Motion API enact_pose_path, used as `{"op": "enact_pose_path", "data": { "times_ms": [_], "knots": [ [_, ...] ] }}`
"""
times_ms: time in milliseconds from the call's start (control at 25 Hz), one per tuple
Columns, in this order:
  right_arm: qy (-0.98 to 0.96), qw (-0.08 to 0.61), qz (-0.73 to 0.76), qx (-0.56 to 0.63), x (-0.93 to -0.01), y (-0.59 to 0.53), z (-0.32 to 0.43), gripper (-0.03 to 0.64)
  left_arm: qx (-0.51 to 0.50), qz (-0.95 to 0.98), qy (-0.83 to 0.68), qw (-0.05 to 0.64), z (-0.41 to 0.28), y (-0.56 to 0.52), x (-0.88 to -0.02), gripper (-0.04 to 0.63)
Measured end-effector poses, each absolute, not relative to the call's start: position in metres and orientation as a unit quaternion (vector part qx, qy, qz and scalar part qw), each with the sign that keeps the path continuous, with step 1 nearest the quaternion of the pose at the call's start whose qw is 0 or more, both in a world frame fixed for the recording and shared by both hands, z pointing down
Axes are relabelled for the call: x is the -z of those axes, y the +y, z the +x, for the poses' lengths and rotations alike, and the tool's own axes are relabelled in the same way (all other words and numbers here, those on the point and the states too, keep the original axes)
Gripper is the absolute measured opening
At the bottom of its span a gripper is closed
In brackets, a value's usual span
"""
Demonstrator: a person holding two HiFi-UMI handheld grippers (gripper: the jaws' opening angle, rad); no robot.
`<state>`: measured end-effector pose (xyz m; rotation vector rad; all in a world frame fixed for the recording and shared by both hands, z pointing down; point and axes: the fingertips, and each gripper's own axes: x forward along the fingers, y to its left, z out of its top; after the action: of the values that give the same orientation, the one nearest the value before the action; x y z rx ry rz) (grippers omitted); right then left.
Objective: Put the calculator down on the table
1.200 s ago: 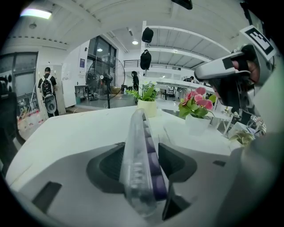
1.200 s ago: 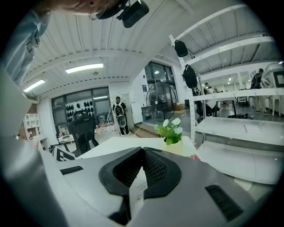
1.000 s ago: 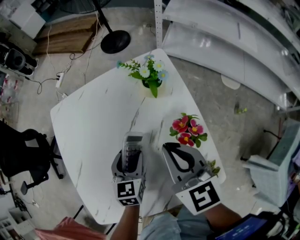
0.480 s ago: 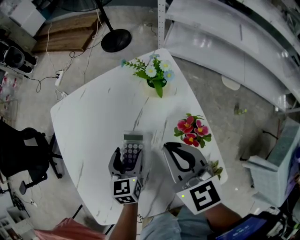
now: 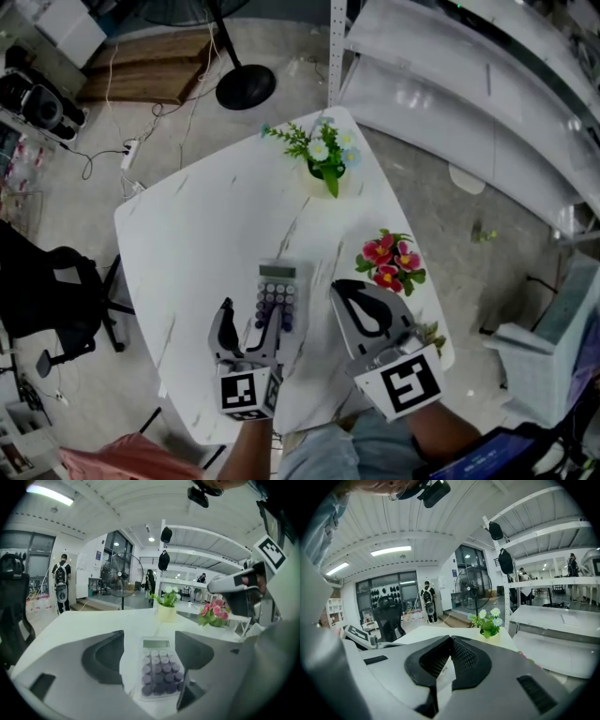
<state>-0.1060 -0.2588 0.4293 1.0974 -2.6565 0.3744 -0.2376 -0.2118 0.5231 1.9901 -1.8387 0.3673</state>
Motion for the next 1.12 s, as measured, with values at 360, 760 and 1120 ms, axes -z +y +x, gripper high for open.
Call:
{"op": "enact_pose_path", "data": {
  "times_ms": [360,760,1120],
  "knots": [
    [-0.928,0.071,0.363,-0.050,-0.349,-0.248,-0.127,0.018,-0.039,0.701,-0.710,0.061,-0.250,-0.191,-0.360,0.056],
    [-0.938,0.020,0.346,0.022,-0.283,-0.229,-0.139,0.017,-0.008,0.678,-0.735,0.007,-0.257,-0.175,-0.274,0.008],
    [-0.936,0.013,0.348,0.043,-0.269,-0.217,-0.134,0.015,-0.009,0.682,-0.732,-0.002,-0.250,-0.164,-0.261,0.008]
  ]
}}
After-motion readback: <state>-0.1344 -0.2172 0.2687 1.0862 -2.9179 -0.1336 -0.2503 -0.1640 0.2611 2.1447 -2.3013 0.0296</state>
